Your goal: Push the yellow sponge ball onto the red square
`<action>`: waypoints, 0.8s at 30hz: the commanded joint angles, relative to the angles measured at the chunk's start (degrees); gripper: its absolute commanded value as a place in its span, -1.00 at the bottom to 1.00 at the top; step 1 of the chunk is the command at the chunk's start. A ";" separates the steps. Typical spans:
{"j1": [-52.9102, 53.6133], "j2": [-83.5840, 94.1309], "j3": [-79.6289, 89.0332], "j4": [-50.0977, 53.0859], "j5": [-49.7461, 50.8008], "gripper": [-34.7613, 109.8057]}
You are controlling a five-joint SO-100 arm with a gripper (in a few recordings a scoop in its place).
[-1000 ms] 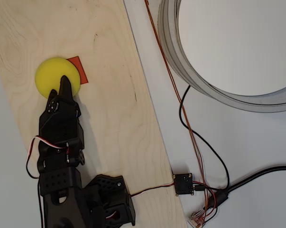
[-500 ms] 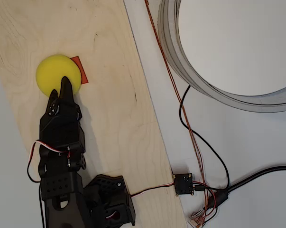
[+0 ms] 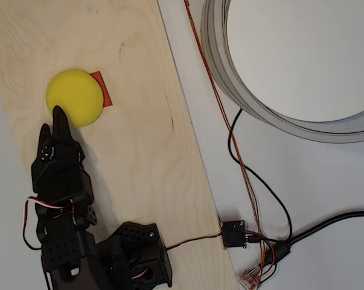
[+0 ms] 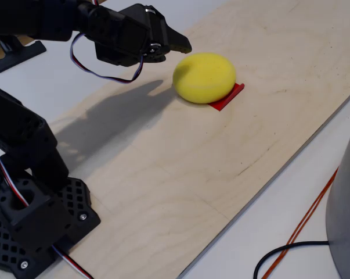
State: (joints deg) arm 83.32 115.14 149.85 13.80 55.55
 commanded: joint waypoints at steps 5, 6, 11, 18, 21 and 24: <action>-0.70 -6.06 -3.43 -4.92 1.41 -0.25; -0.53 -7.56 -4.13 -5.45 1.49 -0.25; 0.44 -13.62 -6.94 -8.09 1.49 -0.25; 1.49 -17.14 -8.88 -9.05 1.49 -0.25; 2.46 -18.37 -9.67 -9.05 1.49 -0.25; 3.43 -19.34 -10.02 -9.40 1.41 -0.25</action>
State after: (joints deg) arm 84.81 95.89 141.42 4.57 56.78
